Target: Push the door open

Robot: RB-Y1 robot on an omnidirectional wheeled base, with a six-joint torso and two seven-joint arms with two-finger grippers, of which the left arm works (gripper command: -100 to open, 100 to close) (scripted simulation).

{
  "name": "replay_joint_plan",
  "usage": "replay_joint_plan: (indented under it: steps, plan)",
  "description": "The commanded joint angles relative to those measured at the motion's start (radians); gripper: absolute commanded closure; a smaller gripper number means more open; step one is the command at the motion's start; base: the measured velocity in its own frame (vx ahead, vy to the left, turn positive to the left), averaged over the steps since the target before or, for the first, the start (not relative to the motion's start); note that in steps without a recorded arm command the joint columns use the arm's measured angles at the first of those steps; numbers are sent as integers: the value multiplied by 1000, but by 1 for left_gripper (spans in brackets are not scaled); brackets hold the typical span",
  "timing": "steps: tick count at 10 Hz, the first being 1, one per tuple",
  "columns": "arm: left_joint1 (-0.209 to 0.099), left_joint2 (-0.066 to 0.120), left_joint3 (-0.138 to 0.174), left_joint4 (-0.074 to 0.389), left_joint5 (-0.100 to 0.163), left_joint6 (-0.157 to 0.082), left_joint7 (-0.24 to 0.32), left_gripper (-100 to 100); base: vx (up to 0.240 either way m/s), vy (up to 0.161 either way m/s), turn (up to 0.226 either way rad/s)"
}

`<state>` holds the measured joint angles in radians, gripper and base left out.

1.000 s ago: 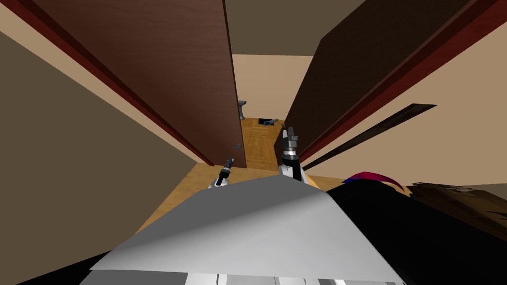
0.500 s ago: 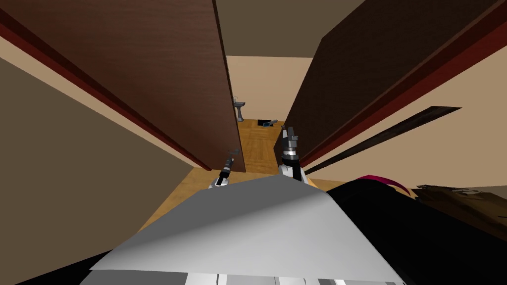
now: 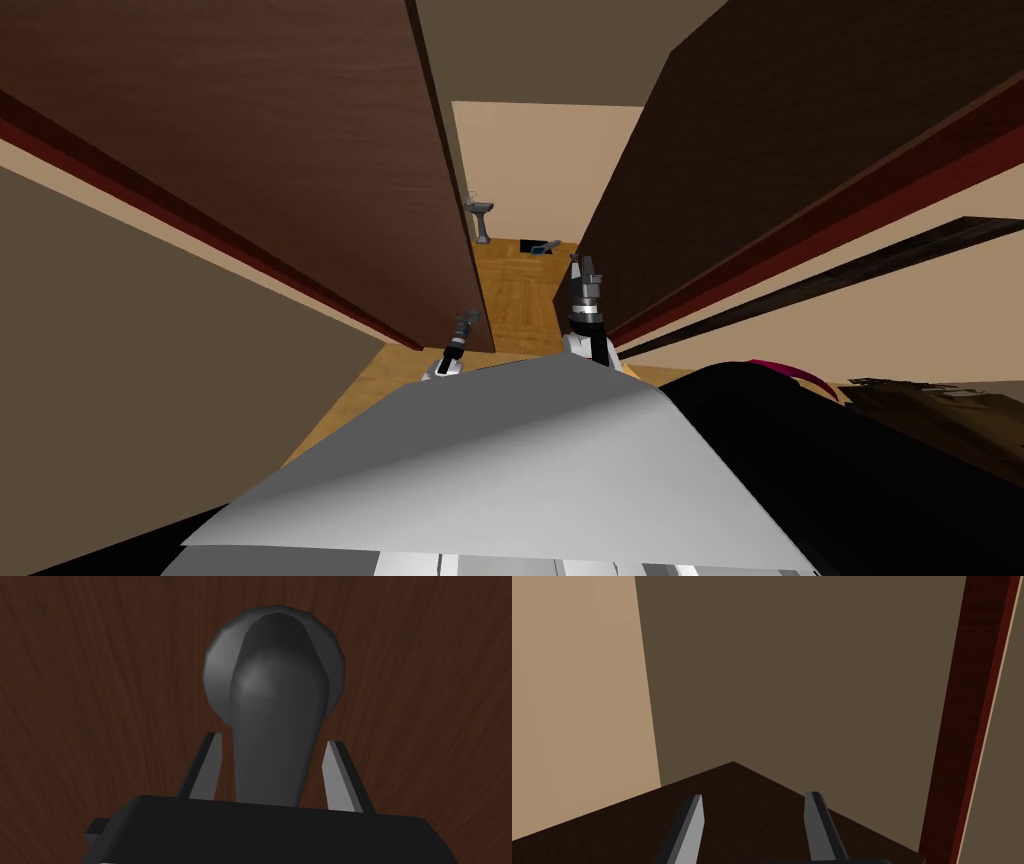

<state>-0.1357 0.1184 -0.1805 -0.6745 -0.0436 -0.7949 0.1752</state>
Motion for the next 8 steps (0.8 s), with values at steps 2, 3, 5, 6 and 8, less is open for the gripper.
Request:
replay_joint_plan:
  steps: [2,3,5,6,8]
  plan:
    - [1,0,0,0,0,0,0,100,-21,4,-12]
    - [1,0,0,0,0,0,0,100,0,0,0]
    - [1,0,0,0,0,0,0,100,0,0,0]
    - [-2,2,13,-1,0,2,0,100,90,-53,60]
    - [-1,2,22,-1,0,1,-1,100,131,-70,59]
